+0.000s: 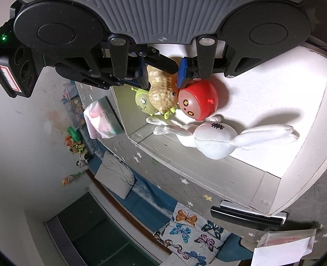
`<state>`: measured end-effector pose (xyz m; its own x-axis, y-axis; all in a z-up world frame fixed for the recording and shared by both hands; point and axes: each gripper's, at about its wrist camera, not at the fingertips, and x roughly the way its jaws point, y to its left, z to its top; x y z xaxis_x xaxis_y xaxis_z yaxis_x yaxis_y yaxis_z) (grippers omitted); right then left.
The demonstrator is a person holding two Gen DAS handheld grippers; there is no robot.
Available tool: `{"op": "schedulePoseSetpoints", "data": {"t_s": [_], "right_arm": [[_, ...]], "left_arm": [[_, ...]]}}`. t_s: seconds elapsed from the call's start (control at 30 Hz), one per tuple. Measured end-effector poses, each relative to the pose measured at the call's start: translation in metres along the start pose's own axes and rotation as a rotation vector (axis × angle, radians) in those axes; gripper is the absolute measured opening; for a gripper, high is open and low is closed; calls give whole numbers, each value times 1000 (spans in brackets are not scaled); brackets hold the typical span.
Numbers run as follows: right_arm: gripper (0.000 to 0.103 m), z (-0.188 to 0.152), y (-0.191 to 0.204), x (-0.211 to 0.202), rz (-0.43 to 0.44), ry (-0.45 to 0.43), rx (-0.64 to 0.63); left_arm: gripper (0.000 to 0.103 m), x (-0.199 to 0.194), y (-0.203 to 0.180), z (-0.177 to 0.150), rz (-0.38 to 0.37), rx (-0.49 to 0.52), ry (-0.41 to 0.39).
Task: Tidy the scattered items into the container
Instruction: 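Carry the peanut toy with the left gripper into the box and release, then lower the left gripper onto the black-and-red figure and grasp it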
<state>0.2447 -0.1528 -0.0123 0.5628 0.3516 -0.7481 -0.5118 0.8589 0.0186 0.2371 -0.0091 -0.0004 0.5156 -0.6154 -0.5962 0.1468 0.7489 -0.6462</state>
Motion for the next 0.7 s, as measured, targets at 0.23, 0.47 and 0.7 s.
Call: {"op": "schedulePoseSetpoints", "data": {"t_s": [0.23,0.47,0.7], "right_arm": [[46,-5,1,-12,-15,-40,14],[51,-16,7,-43,-53,-136,4],[55,-32,20,-81,-53,-248,11]], "left_arm": [[33,-10,-3,-1,7,7,-29],[33,-29,-9,-9,12,34,-70],[33,-55,-15,-26,16,68,-121]]}}
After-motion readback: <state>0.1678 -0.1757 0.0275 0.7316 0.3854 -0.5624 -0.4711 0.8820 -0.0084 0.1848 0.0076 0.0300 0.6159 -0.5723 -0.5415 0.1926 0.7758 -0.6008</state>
